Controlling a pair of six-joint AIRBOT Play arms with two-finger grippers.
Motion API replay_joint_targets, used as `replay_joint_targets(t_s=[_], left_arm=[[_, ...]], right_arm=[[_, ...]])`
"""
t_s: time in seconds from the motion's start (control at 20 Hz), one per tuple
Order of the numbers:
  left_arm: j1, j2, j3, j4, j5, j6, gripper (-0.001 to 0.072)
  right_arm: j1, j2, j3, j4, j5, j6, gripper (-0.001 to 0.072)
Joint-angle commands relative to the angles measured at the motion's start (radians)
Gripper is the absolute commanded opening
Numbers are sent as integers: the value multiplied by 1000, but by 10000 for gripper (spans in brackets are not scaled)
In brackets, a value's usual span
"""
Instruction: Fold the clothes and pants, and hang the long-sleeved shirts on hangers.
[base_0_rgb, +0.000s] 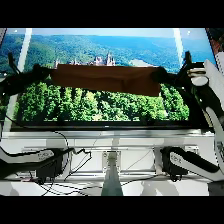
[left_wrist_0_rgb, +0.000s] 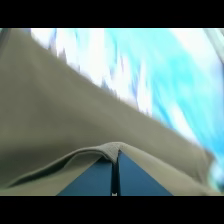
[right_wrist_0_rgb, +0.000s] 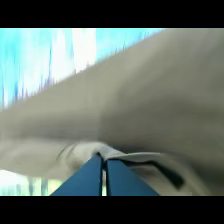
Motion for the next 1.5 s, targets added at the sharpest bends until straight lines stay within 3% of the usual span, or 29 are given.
replay_joint_targets(t_s=[0.0,0.1,0.15,0.2,0.25,0.45,0.55,0.7,0.75,0.9,1.05,1.2,1.25,1.3,1.35,1.4,1.45], left_arm=[[-115,-73,98,-45,295,2,10],[-162,-126,114,-44,393,2,43],[-177,-147,114,-44,408,2,257],[-186,-162,114,-44,405,2,692],[-188,-171,114,-43,384,3,719],[-113,-159,114,84,253,-20,706],[-42,-158,121,223,177,-134,706],[24,-165,178,592,16,-323,700],[27,-177,198,647,-29,-352,700],[-5,-240,242,628,-98,-352,693],[-77,-304,283,624,-94,-328,592],[-139,-341,332,608,-77,-303,423],[-156,-345,344,608,-77,-298,296],[-169,-344,355,608,-79,-278,77],[-176,-341,370,608,-89,-255,13],[-179,-331,386,608,-101,-254,13],[-179,-312,404,608,-123,-254,12]], right_arm=[[6,-184,171,19,-152,76,12],[6,-282,249,17,-186,85,15],[6,-317,271,17,-203,85,148],[6,-336,278,17,-202,85,525],[5,-342,277,8,-198,84,703],[3,-337,279,-184,-124,85,689],[3,-337,280,-232,-86,85,689],[4,-337,280,-241,-65,85,689],[4,-337,280,-241,-64,85,689],[5,-337,280,-243,-21,83,688],[5,-336,281,-245,46,-41,686],[5,-336,314,-245,113,-112,682],[7,-336,332,-244,132,-121,650],[13,-336,351,-245,148,-134,537],[28,-336,370,-245,154,-154,411],[47,-336,386,-245,149,-165,300],[75,-336,399,-245,137,-181,109]])
